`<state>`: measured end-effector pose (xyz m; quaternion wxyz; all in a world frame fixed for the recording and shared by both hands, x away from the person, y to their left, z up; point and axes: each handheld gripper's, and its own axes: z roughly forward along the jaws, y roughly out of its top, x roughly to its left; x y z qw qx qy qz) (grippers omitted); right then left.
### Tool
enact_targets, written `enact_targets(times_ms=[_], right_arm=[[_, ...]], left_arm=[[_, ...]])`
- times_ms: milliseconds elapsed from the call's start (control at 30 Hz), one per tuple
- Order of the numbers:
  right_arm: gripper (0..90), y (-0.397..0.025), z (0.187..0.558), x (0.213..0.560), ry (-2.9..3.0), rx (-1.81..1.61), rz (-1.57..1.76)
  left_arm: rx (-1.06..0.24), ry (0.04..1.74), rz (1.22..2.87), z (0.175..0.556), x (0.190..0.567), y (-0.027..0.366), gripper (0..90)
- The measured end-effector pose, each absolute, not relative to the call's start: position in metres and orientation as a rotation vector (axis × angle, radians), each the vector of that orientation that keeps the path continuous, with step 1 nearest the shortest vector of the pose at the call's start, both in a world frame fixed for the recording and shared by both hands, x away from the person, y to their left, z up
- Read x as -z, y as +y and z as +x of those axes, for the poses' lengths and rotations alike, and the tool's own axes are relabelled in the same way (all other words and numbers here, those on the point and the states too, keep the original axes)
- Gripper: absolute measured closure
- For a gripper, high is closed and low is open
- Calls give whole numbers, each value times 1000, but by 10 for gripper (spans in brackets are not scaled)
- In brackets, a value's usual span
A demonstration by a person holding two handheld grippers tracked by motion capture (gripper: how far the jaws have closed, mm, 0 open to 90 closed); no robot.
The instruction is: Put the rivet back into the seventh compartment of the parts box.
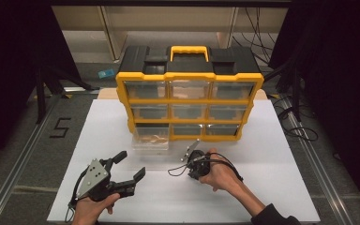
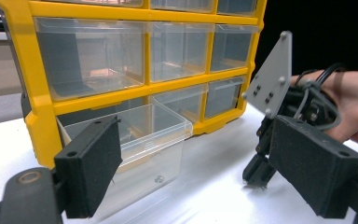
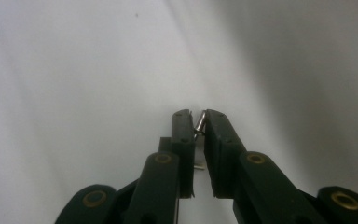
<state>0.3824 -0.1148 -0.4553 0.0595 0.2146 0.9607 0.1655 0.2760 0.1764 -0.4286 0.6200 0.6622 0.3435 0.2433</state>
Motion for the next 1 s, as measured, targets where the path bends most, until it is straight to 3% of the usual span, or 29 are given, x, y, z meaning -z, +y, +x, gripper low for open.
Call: enact_targets(times_ms=[1000], right_arm=[[827,-125,383,406,2670,-829,556]], left_arm=[[-562,790,1522,276,428,177,166]])
